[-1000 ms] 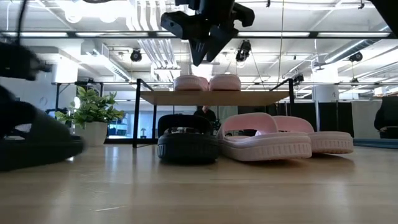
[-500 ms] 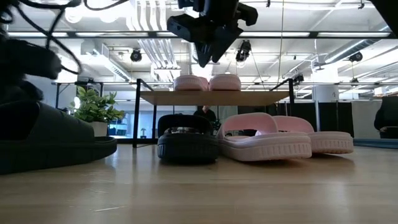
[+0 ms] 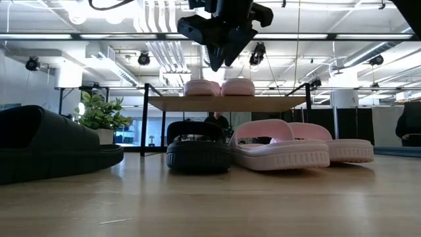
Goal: Pick and place slides into the shelf
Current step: Move the left black slide beside the right black slide on the table
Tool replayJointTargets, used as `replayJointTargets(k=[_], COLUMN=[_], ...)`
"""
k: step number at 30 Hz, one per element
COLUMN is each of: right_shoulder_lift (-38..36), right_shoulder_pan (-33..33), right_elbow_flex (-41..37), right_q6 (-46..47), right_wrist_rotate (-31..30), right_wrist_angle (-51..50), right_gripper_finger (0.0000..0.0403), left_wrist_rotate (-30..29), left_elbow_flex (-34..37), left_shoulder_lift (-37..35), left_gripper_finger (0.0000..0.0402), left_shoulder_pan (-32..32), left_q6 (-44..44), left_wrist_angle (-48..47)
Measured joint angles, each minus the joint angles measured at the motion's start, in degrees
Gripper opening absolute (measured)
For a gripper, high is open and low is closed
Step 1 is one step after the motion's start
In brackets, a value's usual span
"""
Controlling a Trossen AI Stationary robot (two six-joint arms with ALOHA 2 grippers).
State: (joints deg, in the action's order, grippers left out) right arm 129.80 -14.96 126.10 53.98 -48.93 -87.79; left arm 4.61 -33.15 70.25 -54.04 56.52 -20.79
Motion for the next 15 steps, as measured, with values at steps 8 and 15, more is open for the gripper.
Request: replayJointTargets(k=[8,15], right_shoulder_lift=[0.00,0.00], right_shoulder_pan=[0.00,-0.02], right_elbow_flex=[0.00,0.00], right_q6=[0.02,0.02], right_wrist_rotate=[0.02,1.39], right_wrist_angle=[0.03,0.02], right_gripper_finger=[0.0164,0.0164], left_wrist_rotate=[-1.70,-4.68], left_elbow_flex=[-0.98,-0.58], left_shoulder_lift=[10.06,10.25], left_gripper_finger=[0.0000,0.0000], left_shoulder_pan=[0.66,4.84], left_q6=[-5.07,-12.56], left_wrist_angle=[9.07,10.04])
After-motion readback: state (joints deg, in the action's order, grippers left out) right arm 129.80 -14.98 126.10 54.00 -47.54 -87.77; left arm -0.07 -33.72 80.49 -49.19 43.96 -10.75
